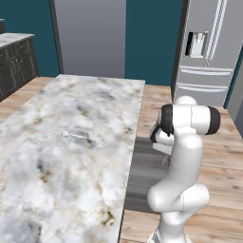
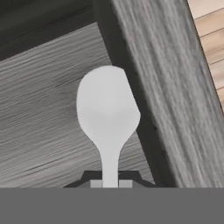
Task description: Organize the utensils by type. Pick up the wooden spoons from the counter and place them in the open cabinet. Then pick up the metallic utensils from the counter and place them in the open drawer.
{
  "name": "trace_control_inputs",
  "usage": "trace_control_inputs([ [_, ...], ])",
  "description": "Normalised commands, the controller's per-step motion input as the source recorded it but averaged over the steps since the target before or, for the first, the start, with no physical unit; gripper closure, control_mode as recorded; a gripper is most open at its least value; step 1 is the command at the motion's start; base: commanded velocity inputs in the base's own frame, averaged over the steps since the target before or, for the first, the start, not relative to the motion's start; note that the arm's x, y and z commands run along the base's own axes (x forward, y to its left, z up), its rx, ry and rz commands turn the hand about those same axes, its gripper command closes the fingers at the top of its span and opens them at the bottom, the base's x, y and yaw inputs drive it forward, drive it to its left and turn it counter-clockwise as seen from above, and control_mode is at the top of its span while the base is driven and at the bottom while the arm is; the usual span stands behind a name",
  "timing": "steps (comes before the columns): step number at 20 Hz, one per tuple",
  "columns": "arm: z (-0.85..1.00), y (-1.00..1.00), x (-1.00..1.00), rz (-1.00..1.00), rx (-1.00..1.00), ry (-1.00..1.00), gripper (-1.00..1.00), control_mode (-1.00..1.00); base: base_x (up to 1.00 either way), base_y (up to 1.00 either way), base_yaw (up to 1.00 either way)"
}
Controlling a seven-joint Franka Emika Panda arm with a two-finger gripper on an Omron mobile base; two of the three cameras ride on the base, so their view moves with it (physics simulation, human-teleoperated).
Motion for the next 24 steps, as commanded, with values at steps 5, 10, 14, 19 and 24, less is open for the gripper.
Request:
trace_control_inputs([
  [5, -0.44, -0.47, -0.17, 0.00, 0.00, 0.05, 1.00, -1.00, 0.00, 0.00, 0.00],
  [10, -0.43, -0.48, -0.19, 0.00, 0.00, 0.04, 1.00, -1.00, 0.00, 0.00, 0.00],
  [14, -0.42, -0.46, -0.19, 0.00, 0.00, 0.04, 1.00, -1.00, 0.00, 0.00, 0.00],
  [19, -0.37, -0.36, -0.15, 0.00, 0.00, 0.03, 1.00, -1.00, 0.00, 0.00, 0.00],
  [24, -0.05, 0.10, 0.00, 0.00, 0.00, -0.04, 1.00, -1.00, 0.00, 0.00, 0.00],
])
